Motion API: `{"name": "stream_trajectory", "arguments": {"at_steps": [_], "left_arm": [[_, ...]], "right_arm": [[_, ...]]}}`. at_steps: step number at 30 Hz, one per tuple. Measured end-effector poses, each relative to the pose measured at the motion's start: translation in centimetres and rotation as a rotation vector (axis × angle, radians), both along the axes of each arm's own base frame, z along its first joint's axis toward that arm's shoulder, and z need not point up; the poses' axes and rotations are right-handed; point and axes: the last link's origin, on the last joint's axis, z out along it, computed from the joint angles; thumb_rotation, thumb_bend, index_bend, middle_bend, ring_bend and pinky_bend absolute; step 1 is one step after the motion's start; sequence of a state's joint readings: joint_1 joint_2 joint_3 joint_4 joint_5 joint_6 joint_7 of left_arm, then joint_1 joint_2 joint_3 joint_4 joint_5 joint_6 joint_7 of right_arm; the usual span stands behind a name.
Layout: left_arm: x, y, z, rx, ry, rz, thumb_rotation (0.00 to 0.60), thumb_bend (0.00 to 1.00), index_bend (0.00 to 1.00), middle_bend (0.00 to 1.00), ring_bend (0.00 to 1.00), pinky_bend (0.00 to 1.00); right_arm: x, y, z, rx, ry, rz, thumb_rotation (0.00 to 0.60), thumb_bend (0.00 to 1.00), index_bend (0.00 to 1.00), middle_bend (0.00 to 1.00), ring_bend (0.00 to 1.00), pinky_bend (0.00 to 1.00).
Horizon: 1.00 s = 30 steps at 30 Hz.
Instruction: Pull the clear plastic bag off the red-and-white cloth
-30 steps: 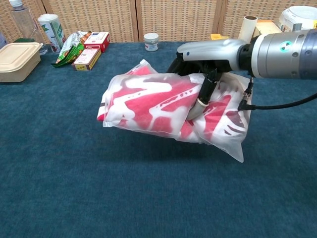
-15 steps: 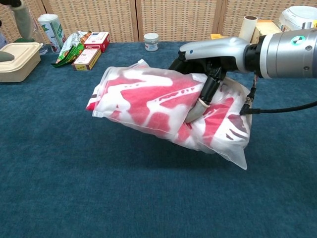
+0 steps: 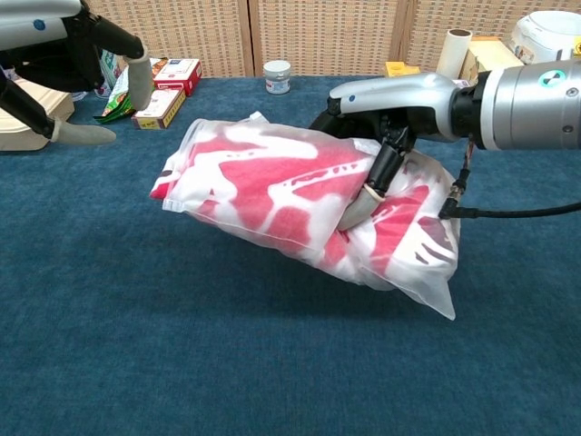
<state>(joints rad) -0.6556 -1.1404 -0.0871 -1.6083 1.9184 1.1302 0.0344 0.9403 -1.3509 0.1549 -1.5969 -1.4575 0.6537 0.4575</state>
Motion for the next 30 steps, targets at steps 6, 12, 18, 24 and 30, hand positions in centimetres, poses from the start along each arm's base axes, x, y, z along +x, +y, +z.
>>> {"name": "stream_trajectory", "arguments": {"at_steps": [6, 12, 18, 24, 30], "left_arm": [[0.3, 0.0, -0.7, -0.021, -0.006, -0.012, 0.6, 0.26, 0.48, 0.99, 0.86, 0.84], [0.7, 0.2, -1.7, -0.045, -0.021, -0.018, 0.6, 0.26, 0.47, 0.99, 0.86, 0.84], [1.1, 0.3, -2.4, -0.064, -0.035, -0.025, 0.6, 0.26, 0.47, 0.99, 0.86, 0.84], [1.5, 0.4, -3.2, -0.086, -0.053, -0.029, 0.6, 0.26, 0.47, 0.99, 0.86, 0.84], [1.9, 0.4, -3.6, -0.098, -0.066, -0.033, 0.6, 0.25, 0.48, 0.99, 0.86, 0.84]], "right_arm": [[-0.1, 0.2, -0.2, 0.016, -0.006, 0.004, 0.6, 0.15, 0.78, 0.89, 1.0, 1.0], [0.0, 0.5, -0.4, 0.034, -0.024, 0.004, 0.6, 0.15, 0.78, 0.89, 1.0, 1.0], [0.1, 0.5, -0.5, 0.045, -0.04, -0.001, 0.6, 0.15, 0.78, 0.89, 1.0, 1.0], [0.1, 0.6, -0.5, 0.055, -0.054, -0.007, 0.6, 0.15, 0.78, 0.89, 1.0, 1.0], [0.2, 0.7, -0.5, 0.062, -0.065, -0.011, 0.6, 0.15, 0.78, 0.89, 1.0, 1.0]]}}
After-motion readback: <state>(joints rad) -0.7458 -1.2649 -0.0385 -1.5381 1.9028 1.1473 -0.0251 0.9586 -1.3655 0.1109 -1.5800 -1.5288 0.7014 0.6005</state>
